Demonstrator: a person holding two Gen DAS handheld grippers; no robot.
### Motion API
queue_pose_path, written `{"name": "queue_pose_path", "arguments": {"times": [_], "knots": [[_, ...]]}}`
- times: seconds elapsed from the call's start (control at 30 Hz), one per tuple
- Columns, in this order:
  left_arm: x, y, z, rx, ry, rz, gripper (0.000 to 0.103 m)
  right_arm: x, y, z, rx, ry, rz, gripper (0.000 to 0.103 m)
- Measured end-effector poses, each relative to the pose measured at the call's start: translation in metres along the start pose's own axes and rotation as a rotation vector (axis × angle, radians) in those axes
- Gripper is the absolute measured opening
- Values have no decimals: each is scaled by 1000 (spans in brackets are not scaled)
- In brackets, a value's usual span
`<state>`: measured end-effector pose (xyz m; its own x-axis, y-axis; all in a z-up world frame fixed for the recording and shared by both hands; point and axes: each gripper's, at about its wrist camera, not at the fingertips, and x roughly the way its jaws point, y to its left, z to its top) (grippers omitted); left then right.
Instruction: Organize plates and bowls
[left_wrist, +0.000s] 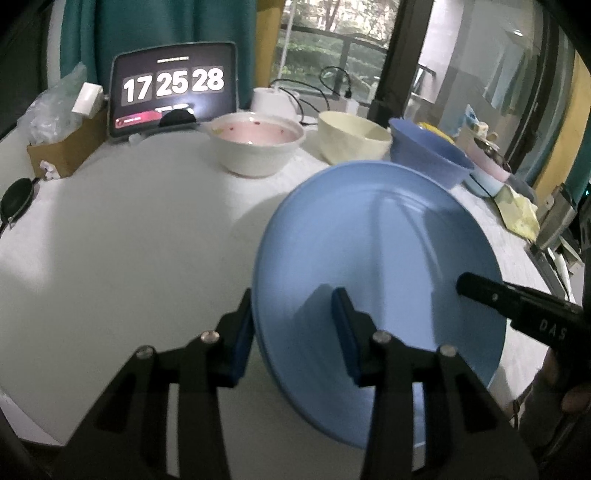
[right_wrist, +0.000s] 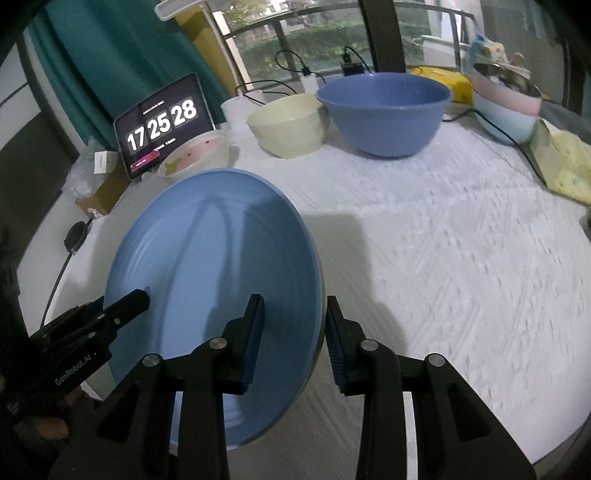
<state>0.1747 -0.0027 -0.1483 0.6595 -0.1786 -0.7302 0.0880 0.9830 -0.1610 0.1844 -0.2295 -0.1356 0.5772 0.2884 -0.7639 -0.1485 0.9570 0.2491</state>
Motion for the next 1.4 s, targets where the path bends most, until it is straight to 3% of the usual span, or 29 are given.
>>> {"name": "queue_pose_path", "arguments": {"times": [0.5, 1.0, 1.4], "knots": [[13, 45, 27, -74, -36, 68, 41, 41, 38, 40, -86, 14, 42, 35], [30, 77, 38, -100, -52, 164, 41, 87, 70, 59, -132, 48, 84, 35], [34, 82, 25, -106, -9, 179, 42, 101, 72, 50, -118, 105, 78, 35]]}}
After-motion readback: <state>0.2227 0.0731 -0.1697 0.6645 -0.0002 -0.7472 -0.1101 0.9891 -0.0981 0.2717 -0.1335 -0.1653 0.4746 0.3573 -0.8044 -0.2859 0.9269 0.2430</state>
